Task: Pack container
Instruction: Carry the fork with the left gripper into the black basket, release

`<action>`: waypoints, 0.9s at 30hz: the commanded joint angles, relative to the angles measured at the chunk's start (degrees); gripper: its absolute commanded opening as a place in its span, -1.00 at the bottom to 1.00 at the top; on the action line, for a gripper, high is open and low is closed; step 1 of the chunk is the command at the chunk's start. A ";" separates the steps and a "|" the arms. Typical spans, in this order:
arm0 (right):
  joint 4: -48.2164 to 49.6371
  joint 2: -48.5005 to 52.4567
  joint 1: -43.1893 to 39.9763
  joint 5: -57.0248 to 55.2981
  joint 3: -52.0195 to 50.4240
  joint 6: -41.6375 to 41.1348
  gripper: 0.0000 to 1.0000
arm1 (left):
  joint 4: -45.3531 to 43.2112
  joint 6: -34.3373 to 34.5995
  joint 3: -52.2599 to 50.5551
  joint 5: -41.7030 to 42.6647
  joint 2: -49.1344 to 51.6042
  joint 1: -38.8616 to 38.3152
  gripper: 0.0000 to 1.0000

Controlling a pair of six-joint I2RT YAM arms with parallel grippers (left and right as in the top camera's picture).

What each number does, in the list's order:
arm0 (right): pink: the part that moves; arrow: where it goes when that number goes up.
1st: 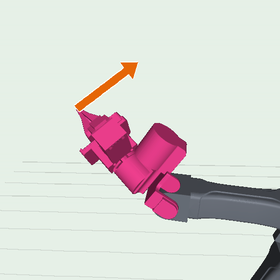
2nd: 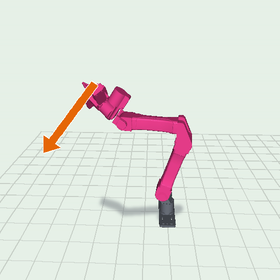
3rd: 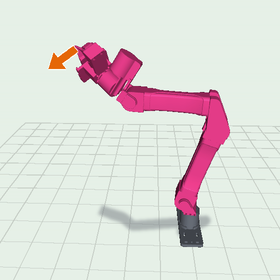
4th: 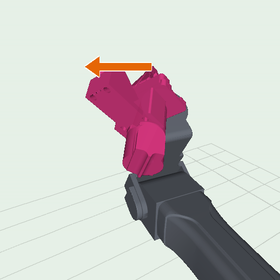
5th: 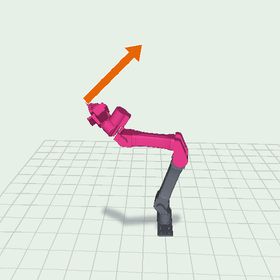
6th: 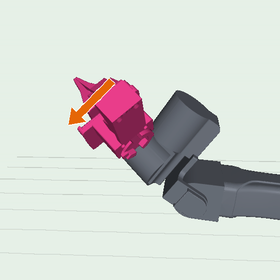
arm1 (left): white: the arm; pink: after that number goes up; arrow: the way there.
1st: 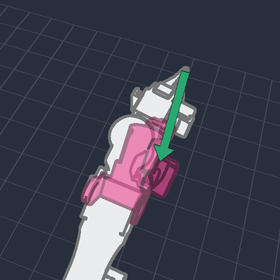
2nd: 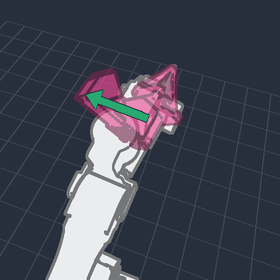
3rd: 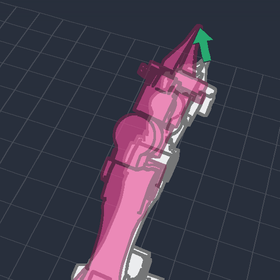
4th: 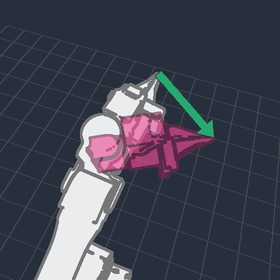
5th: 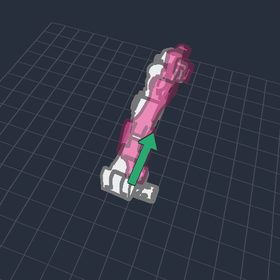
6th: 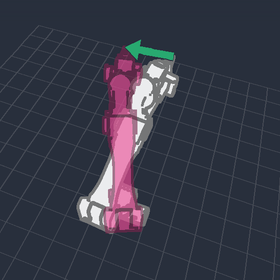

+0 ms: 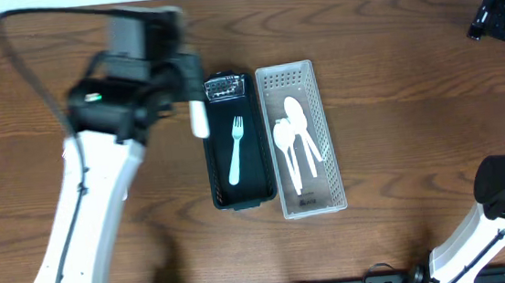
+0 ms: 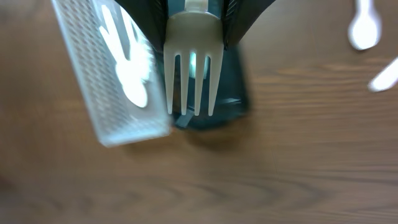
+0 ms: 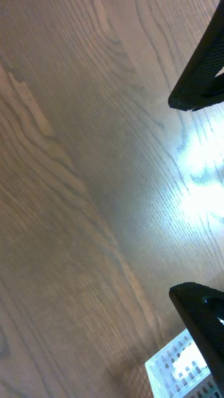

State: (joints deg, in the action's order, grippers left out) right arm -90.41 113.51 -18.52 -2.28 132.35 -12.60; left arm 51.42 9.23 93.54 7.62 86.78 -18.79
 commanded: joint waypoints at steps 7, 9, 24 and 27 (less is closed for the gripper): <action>-0.76 -0.35 -0.26 0.20 -0.26 1.14 0.84 | -0.79 2.38 -0.28 -0.31 15.04 -5.27 -0.88; -0.76 -0.35 -0.26 0.20 -0.26 1.75 0.84 | -0.76 2.51 -0.28 -0.31 18.69 -4.81 -0.88; -0.48 -0.35 -0.26 0.20 -0.26 2.03 0.85 | 1.16 4.85 -0.28 -0.31 28.81 -3.72 0.03; -0.50 -0.35 -0.26 0.20 -0.26 2.03 0.85 | 2.16 0.76 -0.26 -1.22 26.49 -3.72 0.03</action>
State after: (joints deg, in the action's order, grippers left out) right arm -90.96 113.51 -18.52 -2.28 132.35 -11.44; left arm 52.84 13.54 93.45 7.49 116.14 -22.70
